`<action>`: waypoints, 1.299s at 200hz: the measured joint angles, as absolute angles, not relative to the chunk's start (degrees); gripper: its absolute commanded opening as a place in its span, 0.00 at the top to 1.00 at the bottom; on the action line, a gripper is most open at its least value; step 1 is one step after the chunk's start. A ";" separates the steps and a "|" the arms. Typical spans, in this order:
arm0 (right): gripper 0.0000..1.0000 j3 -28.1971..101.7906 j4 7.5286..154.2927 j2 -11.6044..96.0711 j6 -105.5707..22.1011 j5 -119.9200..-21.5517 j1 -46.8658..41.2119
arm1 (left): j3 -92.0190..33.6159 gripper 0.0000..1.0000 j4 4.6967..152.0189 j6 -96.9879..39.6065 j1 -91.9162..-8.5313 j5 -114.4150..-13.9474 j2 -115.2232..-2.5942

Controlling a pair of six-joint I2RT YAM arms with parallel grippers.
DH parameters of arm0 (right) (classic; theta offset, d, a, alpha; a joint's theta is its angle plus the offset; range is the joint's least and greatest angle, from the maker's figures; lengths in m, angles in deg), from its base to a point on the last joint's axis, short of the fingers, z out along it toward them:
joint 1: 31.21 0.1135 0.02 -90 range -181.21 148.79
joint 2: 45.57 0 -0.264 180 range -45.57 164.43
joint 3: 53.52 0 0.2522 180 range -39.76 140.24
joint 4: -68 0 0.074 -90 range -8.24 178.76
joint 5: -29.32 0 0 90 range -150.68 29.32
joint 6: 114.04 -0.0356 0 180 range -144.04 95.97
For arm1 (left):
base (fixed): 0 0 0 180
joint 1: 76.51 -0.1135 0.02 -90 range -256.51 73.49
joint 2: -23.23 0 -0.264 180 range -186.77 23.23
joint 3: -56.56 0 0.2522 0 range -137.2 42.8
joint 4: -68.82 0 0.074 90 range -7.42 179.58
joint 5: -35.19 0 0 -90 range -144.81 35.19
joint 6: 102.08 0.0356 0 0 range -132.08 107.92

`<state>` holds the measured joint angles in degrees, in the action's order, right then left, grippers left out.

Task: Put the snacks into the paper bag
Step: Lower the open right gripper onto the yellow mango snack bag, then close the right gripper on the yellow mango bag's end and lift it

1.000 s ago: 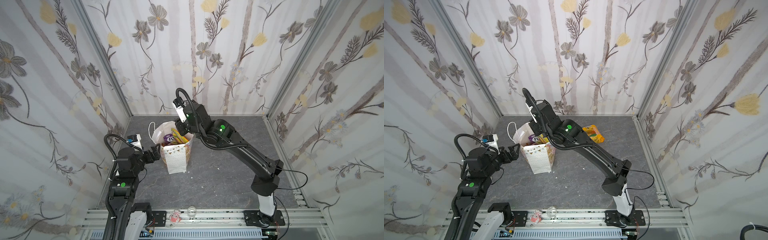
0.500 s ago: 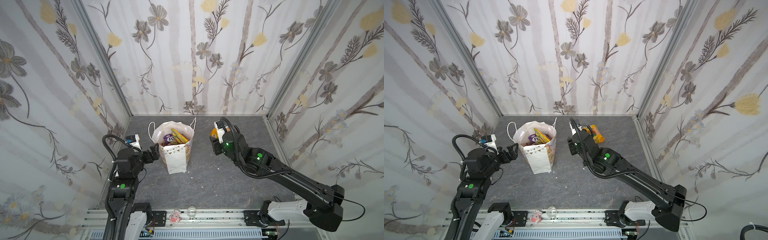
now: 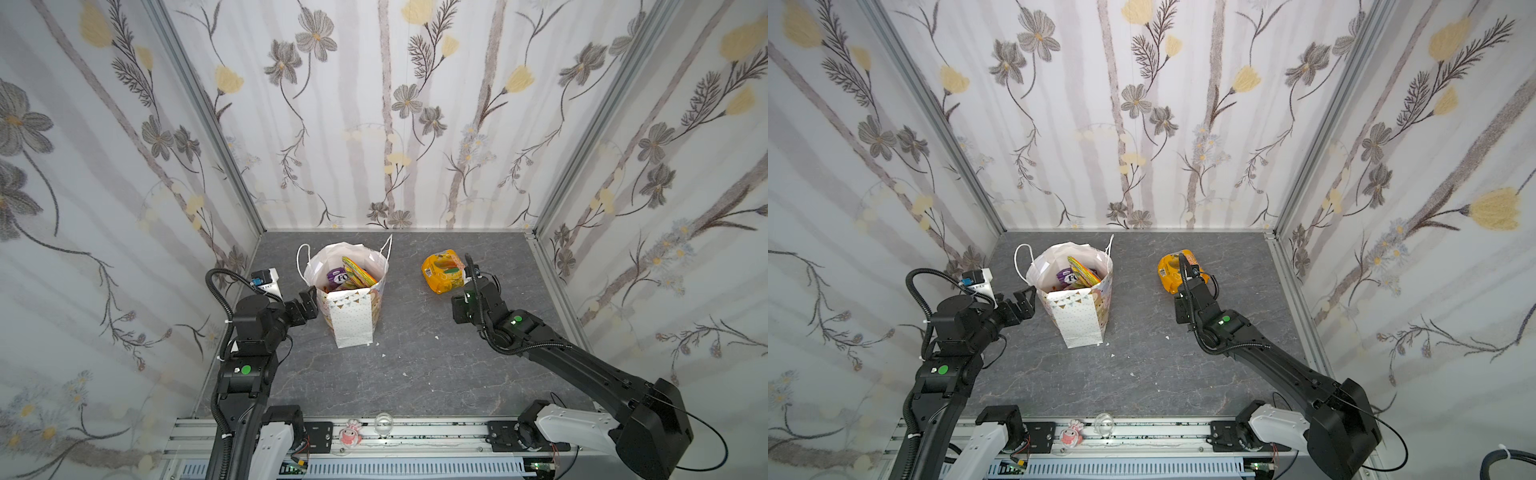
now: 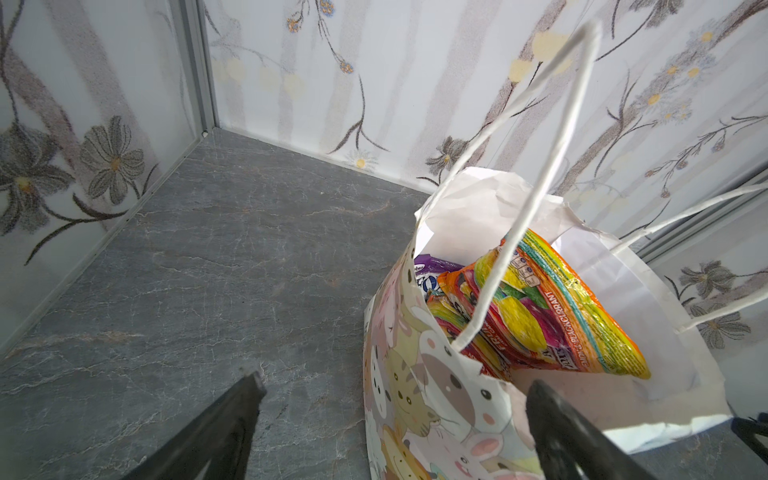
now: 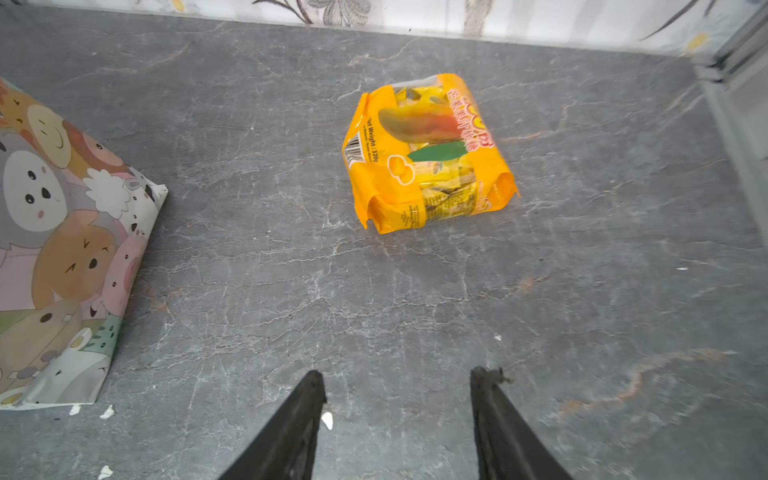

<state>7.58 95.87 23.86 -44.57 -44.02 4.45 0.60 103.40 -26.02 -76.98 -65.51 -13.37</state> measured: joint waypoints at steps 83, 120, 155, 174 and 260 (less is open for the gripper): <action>0.43 5.72 77.62 38.24 -45.62 -58.22 -1.32 | 0.60 0.00 103.40 -26.00 -76.98 -65.60 -14.09; 0.52 6.66 72.15 45.46 -45.71 -64.08 -4.34 | 0.60 0.00 103.37 -26.00 -76.98 -65.81 -13.50; 0.52 9.45 69.60 51.20 -45.86 -66.38 -5.67 | 0.60 0.00 103.37 -26.00 -77.01 -65.84 -13.47; 0.52 10.39 68.85 53.15 -45.79 -67.01 -5.89 | 0.60 0.00 103.37 -26.00 -77.01 -65.99 -13.50; 0.57 15.40 68.09 58.33 -44.94 -67.80 -6.26 | 0.60 0.00 103.37 -26.00 -76.98 -65.99 -13.28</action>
<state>15.40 68.09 58.33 -44.94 -67.80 -6.26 0.60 103.37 -26.00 -76.98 -65.99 -13.28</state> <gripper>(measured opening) 0.434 0.998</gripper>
